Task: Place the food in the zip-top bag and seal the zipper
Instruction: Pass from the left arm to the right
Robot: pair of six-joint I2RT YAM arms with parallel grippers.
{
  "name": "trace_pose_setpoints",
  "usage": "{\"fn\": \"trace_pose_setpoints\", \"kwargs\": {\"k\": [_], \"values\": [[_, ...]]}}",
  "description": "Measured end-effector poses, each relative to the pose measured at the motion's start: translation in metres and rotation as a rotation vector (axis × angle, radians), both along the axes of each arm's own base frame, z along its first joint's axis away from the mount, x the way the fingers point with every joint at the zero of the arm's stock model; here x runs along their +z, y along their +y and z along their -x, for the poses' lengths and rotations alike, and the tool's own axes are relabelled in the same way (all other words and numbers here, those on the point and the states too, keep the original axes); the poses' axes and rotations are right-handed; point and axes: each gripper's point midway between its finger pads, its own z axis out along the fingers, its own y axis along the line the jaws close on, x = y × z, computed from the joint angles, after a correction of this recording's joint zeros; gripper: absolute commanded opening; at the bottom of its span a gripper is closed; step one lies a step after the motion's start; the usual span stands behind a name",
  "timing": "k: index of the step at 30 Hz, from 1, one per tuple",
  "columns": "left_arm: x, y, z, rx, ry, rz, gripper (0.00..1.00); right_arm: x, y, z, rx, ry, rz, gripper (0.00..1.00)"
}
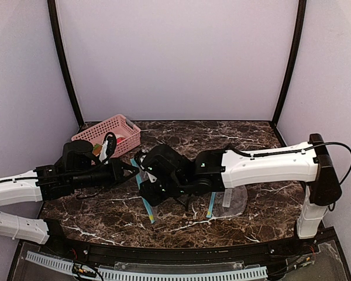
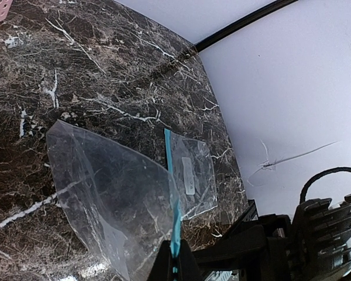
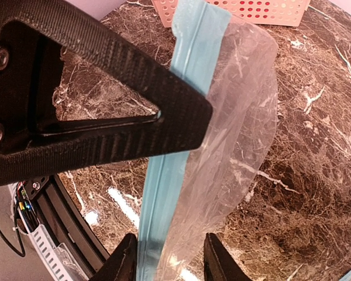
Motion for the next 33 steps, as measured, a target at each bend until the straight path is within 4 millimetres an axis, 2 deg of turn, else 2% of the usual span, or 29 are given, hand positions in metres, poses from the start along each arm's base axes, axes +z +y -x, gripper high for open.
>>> {"fn": "trace_pose_setpoints", "kwargs": {"k": [11, 23, 28, 33], "values": [[0.0000, 0.0000, 0.0000, 0.000, 0.000, 0.000, 0.01, -0.0027, -0.0020, 0.0008, -0.002, 0.006, 0.005, 0.19], [-0.0001, 0.0000, 0.0001, 0.000, 0.000, 0.000, 0.01, -0.0053, -0.0043, -0.0018, -0.021, -0.001, 0.010, 0.10], [-0.0003, 0.0000, 0.0001, 0.001, 0.003, 0.002, 0.01, -0.0048, -0.0069, -0.0066, -0.046, -0.021, 0.017, 0.00], [-0.0035, 0.0007, 0.0006, 0.003, 0.010, -0.001, 0.01, -0.0052, -0.0082, -0.0083, -0.056, -0.031, 0.023, 0.00]]}}
